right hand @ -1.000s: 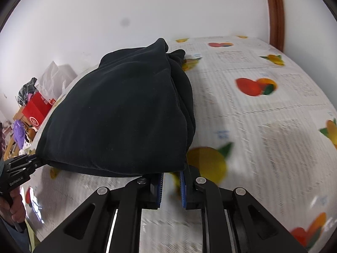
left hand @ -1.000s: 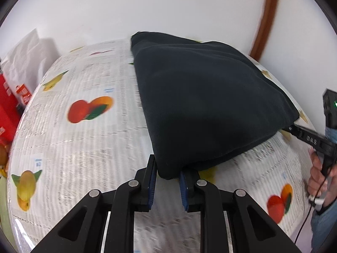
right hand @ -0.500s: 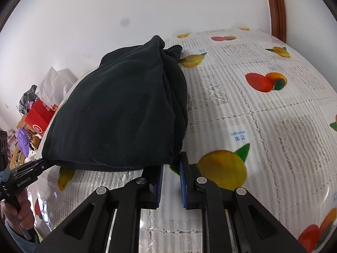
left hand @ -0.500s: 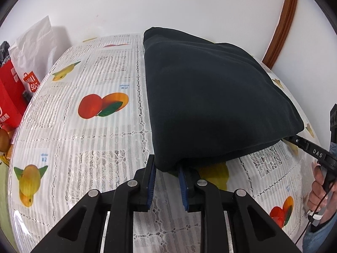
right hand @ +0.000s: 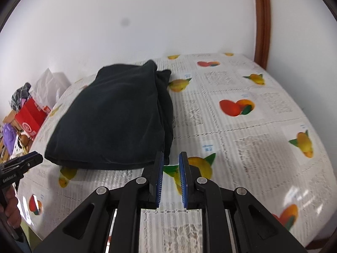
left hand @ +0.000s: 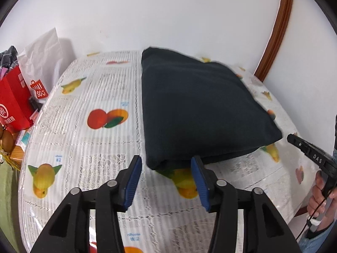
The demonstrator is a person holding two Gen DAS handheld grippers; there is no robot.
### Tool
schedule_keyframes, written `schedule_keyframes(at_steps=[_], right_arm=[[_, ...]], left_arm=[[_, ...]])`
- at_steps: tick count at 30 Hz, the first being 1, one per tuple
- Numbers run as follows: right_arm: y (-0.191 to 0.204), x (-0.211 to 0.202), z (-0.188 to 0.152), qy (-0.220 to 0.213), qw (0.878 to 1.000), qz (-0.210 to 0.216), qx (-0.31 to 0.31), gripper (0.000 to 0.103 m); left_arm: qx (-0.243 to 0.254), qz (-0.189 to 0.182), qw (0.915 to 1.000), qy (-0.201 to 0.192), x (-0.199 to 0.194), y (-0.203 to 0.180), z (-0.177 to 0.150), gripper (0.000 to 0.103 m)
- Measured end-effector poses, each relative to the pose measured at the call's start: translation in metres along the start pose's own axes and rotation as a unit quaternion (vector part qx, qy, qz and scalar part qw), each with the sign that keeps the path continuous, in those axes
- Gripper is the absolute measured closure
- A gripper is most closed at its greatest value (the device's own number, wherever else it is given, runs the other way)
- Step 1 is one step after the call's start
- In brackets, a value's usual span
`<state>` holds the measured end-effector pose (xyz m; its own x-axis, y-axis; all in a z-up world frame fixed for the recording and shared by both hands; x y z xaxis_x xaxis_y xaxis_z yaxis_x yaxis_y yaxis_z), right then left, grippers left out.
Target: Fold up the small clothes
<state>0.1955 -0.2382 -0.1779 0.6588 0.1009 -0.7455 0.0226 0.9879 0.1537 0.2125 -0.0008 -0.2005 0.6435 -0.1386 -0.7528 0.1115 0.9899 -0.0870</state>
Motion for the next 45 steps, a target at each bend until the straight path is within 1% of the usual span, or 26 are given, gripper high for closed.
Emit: schedule_keyframes(at_steps=[2,3,4,6,9,11,13,15,17,18,19,20,22,25,28,31,37,40,45], right_arm=[[0.004,-0.015,0.005,-0.009,1.0,-0.008,0.004,0.078],[0.005,-0.023,0.008,-0.014,1.0,-0.015,0.006,0.066],[0.008,-0.03,0.01,-0.02,1.0,-0.019,0.008,0.058],[0.014,-0.049,0.014,-0.033,0.999,-0.023,0.008,0.055],[0.023,-0.075,0.015,-0.046,0.999,-0.03,0.002,0.048],[0.028,-0.09,0.013,-0.044,0.999,-0.031,0.005,0.048],[0.033,-0.106,0.011,-0.04,0.999,-0.024,0.011,0.048],[0.035,-0.121,0.009,-0.049,0.998,-0.017,0.017,0.047],[0.036,-0.138,0.006,-0.059,0.998,-0.026,0.017,0.038],[0.037,-0.145,0.005,-0.065,0.997,-0.033,0.012,0.029],[0.038,-0.155,0.004,-0.078,0.996,-0.042,0.004,0.021],[0.038,-0.162,0.003,-0.089,0.995,-0.051,-0.002,0.018],[0.037,-0.175,0.0,-0.106,0.992,-0.071,-0.012,0.015],[0.034,-0.185,-0.005,-0.106,0.991,-0.078,-0.008,0.01],[0.032,-0.192,-0.008,-0.107,0.99,-0.088,-0.011,0.006],[0.031,-0.2,-0.013,-0.11,0.989,-0.099,-0.015,0.005],[0.032,-0.206,-0.017,-0.112,0.989,-0.093,-0.013,0.005],[0.033,-0.208,-0.017,-0.115,0.99,-0.085,-0.009,0.005],[0.031,-0.207,-0.019,-0.114,0.989,-0.092,-0.014,0.005]], left_arm=[[0.003,0.003,0.9999,-0.011,-0.013,-0.008,0.006,0.047],[0.007,0.01,0.9998,-0.018,-0.022,-0.012,0.01,0.045],[0.01,0.013,0.9996,-0.025,-0.029,-0.015,0.012,0.044],[0.014,0.015,0.9989,-0.041,-0.049,-0.023,0.015,0.036],[0.024,0.028,0.9974,-0.061,-0.074,-0.031,0.017,0.029],[0.033,0.045,0.9957,-0.074,-0.09,-0.036,0.015,0.023],[0.036,0.049,0.9947,-0.082,-0.103,-0.04,0.014,0.021],[0.039,0.051,0.9941,-0.087,-0.117,-0.044,0.01,0.017],[0.04,0.057,0.9932,-0.093,-0.126,-0.045,0.008,0.013],[0.042,0.06,0.9924,-0.098,-0.132,-0.046,0.006,0.008],[0.045,0.064,0.9918,-0.102,-0.137,-0.046,0.004,0.006],[0.048,0.068,0.991,-0.105,-0.142,-0.047,0.003,0.005],[0.048,0.069,0.9905,-0.108,-0.149,-0.048,-0.002,0.004],[0.041,0.055,0.9915,-0.111,-0.158,-0.05,-0.006,0.004],[0.037,0.06,0.9907,-0.116,-0.165,-0.051,-0.009,0.004],[0.04,0.071,0.9895,-0.119,-0.169,-0.052,-0.012,0.004],[0.043,0.075,0.9887,-0.122,-0.174,-0.055,-0.014,0.004],[0.042,0.085,0.988,-0.121,-0.173,-0.053,-0.014,0.004],[0.04,0.084,0.9889,-0.116,-0.168,-0.052,-0.016,0.004]])
Point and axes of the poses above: each gripper's, at about its wrist camera, not at the fingertips, and x roughly the way its jaws point, y to its left, z to its top, the point moved 10 cm from there along x, roughly the way its jaws point, and after that the axes turned 4 degrees about x, right-handed, at the moved point
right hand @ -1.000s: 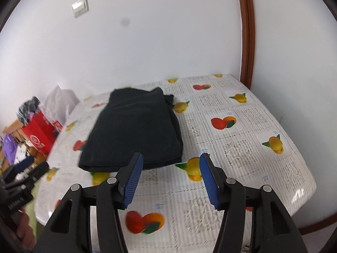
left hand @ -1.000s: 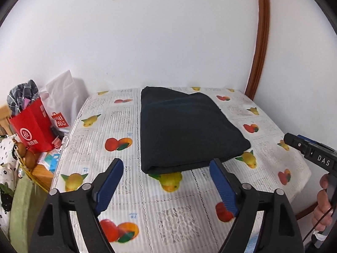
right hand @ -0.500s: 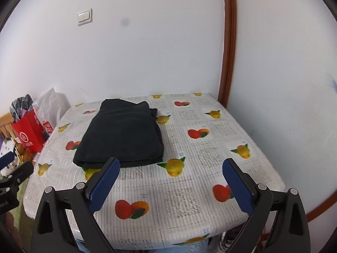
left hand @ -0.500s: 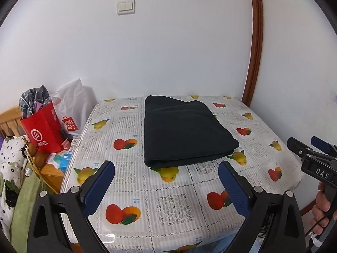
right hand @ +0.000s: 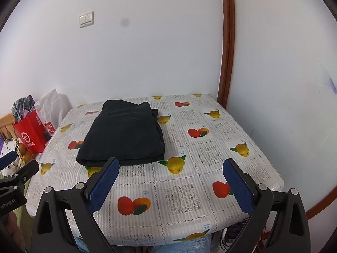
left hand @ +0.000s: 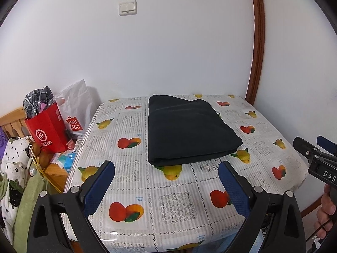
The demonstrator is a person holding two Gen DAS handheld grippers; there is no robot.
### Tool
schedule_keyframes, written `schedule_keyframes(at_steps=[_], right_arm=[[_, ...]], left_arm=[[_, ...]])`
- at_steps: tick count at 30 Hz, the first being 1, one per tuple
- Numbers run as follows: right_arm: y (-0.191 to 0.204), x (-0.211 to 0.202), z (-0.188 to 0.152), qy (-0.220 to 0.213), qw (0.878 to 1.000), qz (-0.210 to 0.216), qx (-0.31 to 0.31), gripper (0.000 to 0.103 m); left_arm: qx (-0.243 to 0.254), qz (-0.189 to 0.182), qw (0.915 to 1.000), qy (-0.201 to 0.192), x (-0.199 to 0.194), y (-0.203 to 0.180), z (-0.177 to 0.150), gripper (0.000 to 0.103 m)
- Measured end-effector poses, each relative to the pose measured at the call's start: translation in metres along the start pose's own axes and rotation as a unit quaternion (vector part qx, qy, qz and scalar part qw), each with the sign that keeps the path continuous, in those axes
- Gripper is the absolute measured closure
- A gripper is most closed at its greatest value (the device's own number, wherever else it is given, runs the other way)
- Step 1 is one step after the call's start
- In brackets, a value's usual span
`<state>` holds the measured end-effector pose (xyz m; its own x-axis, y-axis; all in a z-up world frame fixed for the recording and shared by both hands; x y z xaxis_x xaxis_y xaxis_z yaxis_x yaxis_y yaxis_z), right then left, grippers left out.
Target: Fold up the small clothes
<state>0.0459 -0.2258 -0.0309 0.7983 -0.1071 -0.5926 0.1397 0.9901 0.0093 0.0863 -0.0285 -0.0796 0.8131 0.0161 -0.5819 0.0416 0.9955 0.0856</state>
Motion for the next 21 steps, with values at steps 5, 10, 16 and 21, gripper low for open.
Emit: schedule_keyframes(at_steps=[5,10,16,21], right_arm=[[-0.0022,0.003,-0.0029,0.005,1.0,-0.005,-0.002,0.005],[-0.003,0.0041,-0.0043,0.006,1.0,-0.008,-0.003,0.005],[-0.0022,0.0046,-0.0051,0.008,1.0,-0.008,-0.004,0.005],[-0.0009,0.0044,-0.0064,0.009,1.0,-0.009,-0.006,0.005]], left_arm=[[-0.002,-0.003,1.0,0.004,0.001,-0.0016,-0.0021,0.004],[-0.001,-0.002,1.0,0.003,0.0004,-0.0019,-0.0016,0.004],[-0.001,-0.002,1.0,0.005,0.0011,-0.0013,-0.0025,0.004],[-0.002,-0.002,1.0,0.006,0.0013,-0.0013,-0.003,0.004]])
Point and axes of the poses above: each gripper's, at about its wrist camera, not at the fingertips, and x roughly the way its jaws point, y to its left, z to its top, the point moved 10 cm from there along x, roughly the way its jaws point, and after that the axes turned 4 degrees about x, right-handed, at the moved point
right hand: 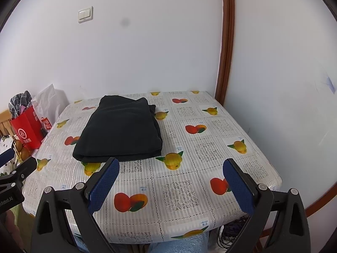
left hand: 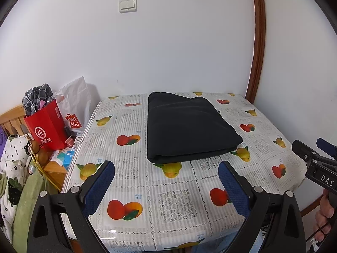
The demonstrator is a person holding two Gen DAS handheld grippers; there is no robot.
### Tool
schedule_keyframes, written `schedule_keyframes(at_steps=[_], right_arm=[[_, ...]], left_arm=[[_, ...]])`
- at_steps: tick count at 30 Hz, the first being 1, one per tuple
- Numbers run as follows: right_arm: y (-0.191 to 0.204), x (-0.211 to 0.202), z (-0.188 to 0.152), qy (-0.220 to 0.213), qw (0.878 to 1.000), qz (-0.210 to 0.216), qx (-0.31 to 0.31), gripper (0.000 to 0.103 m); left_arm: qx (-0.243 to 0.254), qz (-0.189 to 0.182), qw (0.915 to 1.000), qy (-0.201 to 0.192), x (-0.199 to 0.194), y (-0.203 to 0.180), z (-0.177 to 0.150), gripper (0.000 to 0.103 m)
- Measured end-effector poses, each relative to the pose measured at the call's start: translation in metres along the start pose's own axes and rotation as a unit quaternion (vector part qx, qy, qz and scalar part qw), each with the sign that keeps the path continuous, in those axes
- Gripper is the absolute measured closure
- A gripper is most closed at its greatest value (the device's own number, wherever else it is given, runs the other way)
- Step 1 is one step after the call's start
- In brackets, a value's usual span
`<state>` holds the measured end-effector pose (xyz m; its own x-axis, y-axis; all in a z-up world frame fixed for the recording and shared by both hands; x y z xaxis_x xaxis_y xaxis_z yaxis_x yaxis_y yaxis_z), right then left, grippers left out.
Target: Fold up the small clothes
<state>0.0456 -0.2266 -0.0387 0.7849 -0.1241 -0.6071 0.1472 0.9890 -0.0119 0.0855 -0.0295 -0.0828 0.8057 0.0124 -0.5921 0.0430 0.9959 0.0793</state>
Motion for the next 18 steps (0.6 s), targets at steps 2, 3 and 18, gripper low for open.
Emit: schedule_keyframes(at_steps=[2,3,18], right_arm=[[0.0004,0.0,-0.0004,0.001,1.0,0.001,0.001,0.005],[-0.0001,0.0002,-0.0003,0.001,1.0,0.001,0.001,0.005],[-0.0027,0.0001,-0.0009,0.002,1.0,-0.004,0.0,0.005]], left_arm=[[0.0,-0.001,1.0,0.0,0.0,-0.0004,0.0,0.004],[0.001,-0.001,1.0,-0.001,-0.0001,-0.0007,0.0001,0.004],[-0.002,-0.002,1.0,0.003,0.0013,-0.0021,-0.0039,0.004]])
Point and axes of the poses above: each gripper's, at about its wrist camera, not at the fingertips, and x roughly the way its jaws point, y to its left, z to its top, the point moved 10 cm from there along x, roughly the way its jaws point, and after that the axes turned 4 degrees about x, right-handed, at the moved point
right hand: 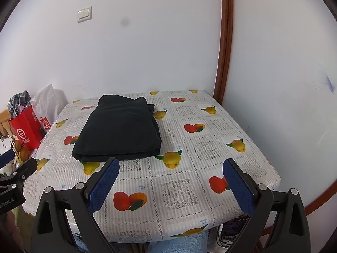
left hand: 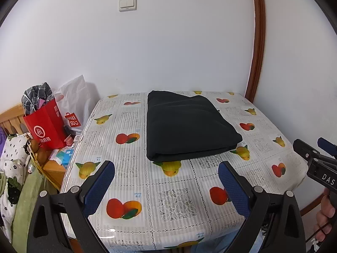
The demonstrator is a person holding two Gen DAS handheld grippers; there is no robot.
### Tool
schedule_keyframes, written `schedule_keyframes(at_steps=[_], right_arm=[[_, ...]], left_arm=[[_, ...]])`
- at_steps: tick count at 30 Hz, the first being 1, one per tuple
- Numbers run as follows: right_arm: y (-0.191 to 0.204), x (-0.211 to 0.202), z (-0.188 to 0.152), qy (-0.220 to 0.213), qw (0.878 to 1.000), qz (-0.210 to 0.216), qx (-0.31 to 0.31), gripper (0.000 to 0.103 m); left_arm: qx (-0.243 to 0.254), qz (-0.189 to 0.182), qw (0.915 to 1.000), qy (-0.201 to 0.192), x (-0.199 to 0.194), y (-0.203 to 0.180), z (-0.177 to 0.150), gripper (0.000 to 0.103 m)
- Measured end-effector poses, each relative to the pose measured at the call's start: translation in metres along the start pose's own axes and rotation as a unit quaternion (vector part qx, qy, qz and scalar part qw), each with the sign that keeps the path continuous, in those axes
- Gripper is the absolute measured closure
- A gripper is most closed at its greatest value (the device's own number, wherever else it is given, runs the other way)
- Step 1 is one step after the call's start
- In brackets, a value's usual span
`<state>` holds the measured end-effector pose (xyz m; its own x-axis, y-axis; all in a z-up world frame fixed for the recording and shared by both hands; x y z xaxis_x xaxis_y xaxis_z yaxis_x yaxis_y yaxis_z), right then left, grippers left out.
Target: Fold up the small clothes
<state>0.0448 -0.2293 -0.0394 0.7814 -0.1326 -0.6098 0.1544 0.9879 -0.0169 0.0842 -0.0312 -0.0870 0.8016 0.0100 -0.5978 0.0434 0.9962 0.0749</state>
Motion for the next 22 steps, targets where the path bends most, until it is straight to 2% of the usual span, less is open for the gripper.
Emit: schedule_keyframes(at_steps=[22], right_arm=[[0.0049,-0.0035,-0.0018,-0.002,1.0,0.003,-0.008,0.005]], left_arm=[[-0.007,-0.008,0.9999,0.002,0.0009,0.0001,-0.0007,0.004]])
Point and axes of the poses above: each gripper's, at about its wrist camera, not at the fingertips, and x roughly the way its jaws point, y to its left, z to its top, the point moved 10 cm from there along x, roughly the way its jaws point, and after that the axes turned 4 degrees about x, right-handed, at the moved point
